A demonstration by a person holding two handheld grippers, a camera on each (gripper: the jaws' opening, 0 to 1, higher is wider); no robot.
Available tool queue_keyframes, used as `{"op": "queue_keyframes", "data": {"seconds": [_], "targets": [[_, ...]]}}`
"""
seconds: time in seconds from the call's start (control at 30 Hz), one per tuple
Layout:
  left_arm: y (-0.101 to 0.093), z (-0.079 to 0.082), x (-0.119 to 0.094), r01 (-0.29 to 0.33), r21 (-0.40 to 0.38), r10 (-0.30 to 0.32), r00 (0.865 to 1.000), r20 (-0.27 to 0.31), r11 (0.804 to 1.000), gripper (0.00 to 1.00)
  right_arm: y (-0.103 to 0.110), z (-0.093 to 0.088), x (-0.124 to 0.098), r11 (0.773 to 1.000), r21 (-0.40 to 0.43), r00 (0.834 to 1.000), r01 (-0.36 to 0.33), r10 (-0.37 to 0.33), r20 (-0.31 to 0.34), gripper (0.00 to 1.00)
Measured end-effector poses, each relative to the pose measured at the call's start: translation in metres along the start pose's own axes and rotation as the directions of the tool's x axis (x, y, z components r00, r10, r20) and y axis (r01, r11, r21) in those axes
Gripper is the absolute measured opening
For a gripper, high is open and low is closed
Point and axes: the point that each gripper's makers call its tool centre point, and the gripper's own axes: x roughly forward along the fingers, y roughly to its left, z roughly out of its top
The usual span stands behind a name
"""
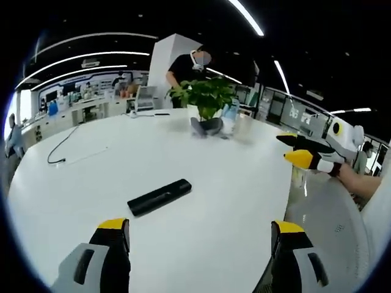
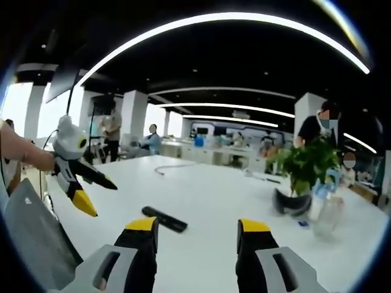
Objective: Press the specified remote control buttons in sequence, fully releasing each button before pressing the next.
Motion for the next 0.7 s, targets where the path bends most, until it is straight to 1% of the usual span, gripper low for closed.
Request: {"op": "queue_keyframes", "data": {"seconds": [0.1,0.2,0.3,0.4,0.5,0.6,0.7], "targets": [[0.001,-0.001,0.004,0.000,0.022,0.000,1.000,-0.016,1.000,1.00,-0.001,0.000,0.000,1.000,0.004,1.000,0.003,-0.003,0.003,0.48],[0.002,-0.002,0.007,-0.001,0.039,0.003,1.000,-0.030,0.999,1.00,-0.001,-0.002,0.000,1.000,0.007,1.000,0.002,-0.002,-0.007,0.48],[0.003,-0.004,0.011,0.002,0.040,0.000,0.999,-0.045,0.999,1.00,-0.004,-0.003,0.000,1.000,0.013,1.000,0.018,-0.017,-0.014,0.48],[0.005,-0.006,0.015,0.007,0.046,-0.004,0.998,-0.060,0.999,1.00,-0.005,-0.002,-0.001,0.999,0.024,1.000,0.021,-0.021,-0.003,0.48],[0.007,-0.008,0.018,0.007,0.071,-0.001,0.996,-0.085,0.997,1.00,-0.003,-0.002,-0.001,1.000,0.017,1.000,0.011,-0.011,-0.007,0.48],[0.010,-0.008,0.020,0.009,0.104,0.001,0.995,-0.104,0.995,0.96,-0.002,-0.002,0.000,1.000,0.010,1.000,0.007,-0.007,-0.009,0.47],[0.014,-0.007,0.023,0.013,0.123,0.001,0.993,-0.115,0.992,0.97,-0.003,-0.002,-0.001,1.000,0.018,1.000,0.010,-0.009,-0.005,0.47]]}}
